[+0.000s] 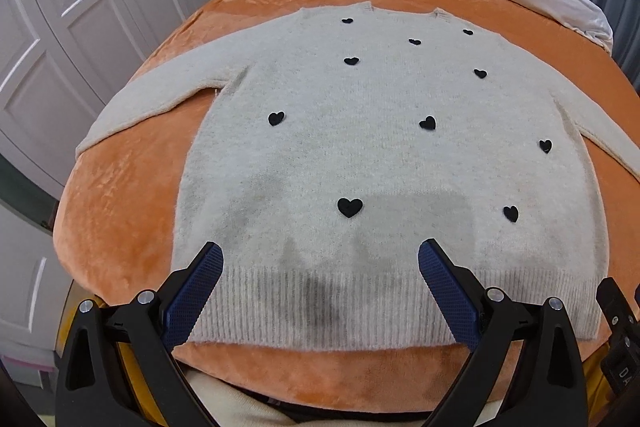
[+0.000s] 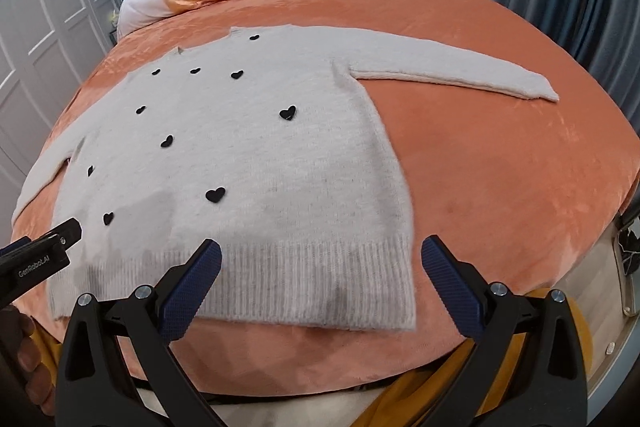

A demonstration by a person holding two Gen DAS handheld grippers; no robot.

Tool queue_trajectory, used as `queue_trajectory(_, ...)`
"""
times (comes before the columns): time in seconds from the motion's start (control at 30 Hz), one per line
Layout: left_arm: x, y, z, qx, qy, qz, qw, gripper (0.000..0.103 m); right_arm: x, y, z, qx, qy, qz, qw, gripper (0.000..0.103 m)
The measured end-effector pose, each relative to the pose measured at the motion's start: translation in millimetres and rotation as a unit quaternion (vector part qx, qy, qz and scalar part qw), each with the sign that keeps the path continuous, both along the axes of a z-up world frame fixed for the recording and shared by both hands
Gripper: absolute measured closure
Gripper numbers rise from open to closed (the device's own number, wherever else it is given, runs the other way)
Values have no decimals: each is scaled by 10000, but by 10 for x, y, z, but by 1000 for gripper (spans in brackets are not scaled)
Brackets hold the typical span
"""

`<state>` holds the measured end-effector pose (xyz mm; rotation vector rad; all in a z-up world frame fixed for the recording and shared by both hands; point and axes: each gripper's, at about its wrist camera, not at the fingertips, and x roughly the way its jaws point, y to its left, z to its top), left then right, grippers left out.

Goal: Fold small clothes
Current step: 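Reach to the sweater sleeve and grasp it with the right gripper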

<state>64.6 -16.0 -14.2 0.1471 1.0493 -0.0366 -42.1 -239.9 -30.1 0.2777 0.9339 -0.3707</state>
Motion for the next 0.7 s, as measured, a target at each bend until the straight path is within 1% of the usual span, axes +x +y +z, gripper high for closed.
queue_trajectory(0.1, -1, 4, -7, -8, 6, -2, 10000, 7, 15, -79, 8, -124, -28, -61, 9999, 5)
queue_trajectory(0.2, 94, 68, -62, -133, 92, 15, 9999, 6, 85, -436, -36, -271, -118, -334, 9990, 5)
queue_trajectory(0.23, 141, 104, -91, -202, 138, 28, 9997, 6, 125, -623, -67, -297, -136, -480, 9983, 5)
queue_trajectory(0.27, 206, 148, -118, -246, 192, 68, 9995, 6, 176, -933, -112, -315, -156, -722, 9968, 5)
queue_trajectory(0.33, 324, 225, -155, -240, 176, 180, 9994, 6, 246, -1527, -188, -264, -279, -1186, 9922, 5)
queue_trajectory(0.4, 438, 286, -178, -216, 124, 267, 9993, 6, 304, -2128, -282, -101, -302, -1651, 9858, 6)
queue_trajectory(0.43, 524, 321, -192, -196, 90, 322, 9992, 6, 328, -2489, -349, 90, -332, -1914, 9809, 6)
queue_trajectory(0.47, 574, 336, -200, -182, 71, 352, 9992, 6, 335, -2723, -402, 233, -363, -2084, 9771, 8)
queue_trajectory(0.5, 634, 349, -210, -165, 49, 391, 9991, 6, 353, -3021, -473, 429, -413, -2311, 9711, 11)
queue_trajectory(0.53, 703, 358, -221, -141, 20, 442, 9989, 6, 371, -3348, -559, 696, -498, -2540, 9634, 12)
queue_trajectory(0.57, 768, 360, -232, -126, -14, 497, 9987, 6, 376, -3493, -603, 824, -536, -2646, 9593, 13)
queue_trajectory(0.63, 883, 357, -253, -143, -40, 571, 9983, 6, 425, -3858, -727, 1119, -612, -2945, 9471, 17)
queue_trajectory(0.67, 949, 349, -273, -170, -22, 594, 9981, 6, 461, -3966, -762, 1180, -672, -3012, 9438, 20)
queue_trajectory(0.7, 992, 349, -288, -186, -7, 613, 9979, 6, 499, -4011, -774, 1144, -693, -3057, 9427, 27)
